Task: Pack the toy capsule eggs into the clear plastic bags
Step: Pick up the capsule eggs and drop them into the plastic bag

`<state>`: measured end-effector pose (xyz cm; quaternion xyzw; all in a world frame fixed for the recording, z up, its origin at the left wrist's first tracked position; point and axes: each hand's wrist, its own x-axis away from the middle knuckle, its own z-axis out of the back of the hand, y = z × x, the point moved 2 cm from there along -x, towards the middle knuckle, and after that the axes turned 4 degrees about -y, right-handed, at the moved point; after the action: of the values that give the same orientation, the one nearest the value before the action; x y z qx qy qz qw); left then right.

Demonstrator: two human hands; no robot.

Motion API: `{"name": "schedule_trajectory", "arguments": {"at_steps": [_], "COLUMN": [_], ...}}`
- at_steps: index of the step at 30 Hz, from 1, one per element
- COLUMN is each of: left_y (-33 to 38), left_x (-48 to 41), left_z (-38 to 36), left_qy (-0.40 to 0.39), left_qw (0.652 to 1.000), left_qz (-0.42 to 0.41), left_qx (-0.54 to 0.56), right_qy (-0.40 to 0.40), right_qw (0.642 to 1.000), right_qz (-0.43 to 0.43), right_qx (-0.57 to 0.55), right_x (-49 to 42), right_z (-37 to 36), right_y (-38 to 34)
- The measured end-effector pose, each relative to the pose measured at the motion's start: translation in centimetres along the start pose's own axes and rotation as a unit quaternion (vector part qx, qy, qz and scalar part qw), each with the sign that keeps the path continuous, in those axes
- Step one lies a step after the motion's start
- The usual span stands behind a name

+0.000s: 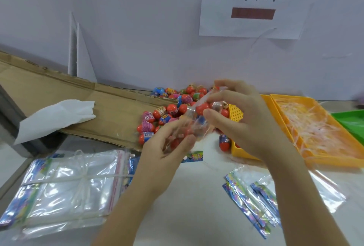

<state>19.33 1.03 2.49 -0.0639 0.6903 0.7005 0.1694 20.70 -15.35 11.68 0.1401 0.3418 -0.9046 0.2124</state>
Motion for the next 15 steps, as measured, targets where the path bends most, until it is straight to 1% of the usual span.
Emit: {"name": "schedule_trajectory", "arguments": {"at_steps": [3, 7, 9, 13, 15], "left_y": [0.1, 0.2, 0.1, 0.1, 0.3], "left_x": [0.0, 0.0, 0.0, 0.0, -0.2], "left_z": [0.1, 0.1, 0.0, -0.3, -0.2], "left_qy": [0.000, -0.002, -0.019, -0.032, -0.027], "left_qw": [1.000, 1.000, 0.999, 0.998, 0.995], "left_qz": [-0.002, 0.002, 0.010, 0.016, 0.006], "left_qx": [0.000, 0.023, 0.031, 0.052, 0.093], "right_qy": [-0.008, -0.039, -0.029, -0.027, -0.006], "right_qw": [1.000, 0.999, 0.998, 0.999, 0.995], "right_qz": [-0.007, -0.013, -0.008, 0.008, 0.019], "right_qx": [-0.003, -0.034, -0.061, -0.045, -0.100], "right_x": [-0.2, -0.2, -0.3, -0.5, -0.5], "right_z": [-0.2, -0.7, -0.9, -1.2, -0.8], "right_y": [-0.1, 0.3, 0.3, 0.3, 0.3]}}
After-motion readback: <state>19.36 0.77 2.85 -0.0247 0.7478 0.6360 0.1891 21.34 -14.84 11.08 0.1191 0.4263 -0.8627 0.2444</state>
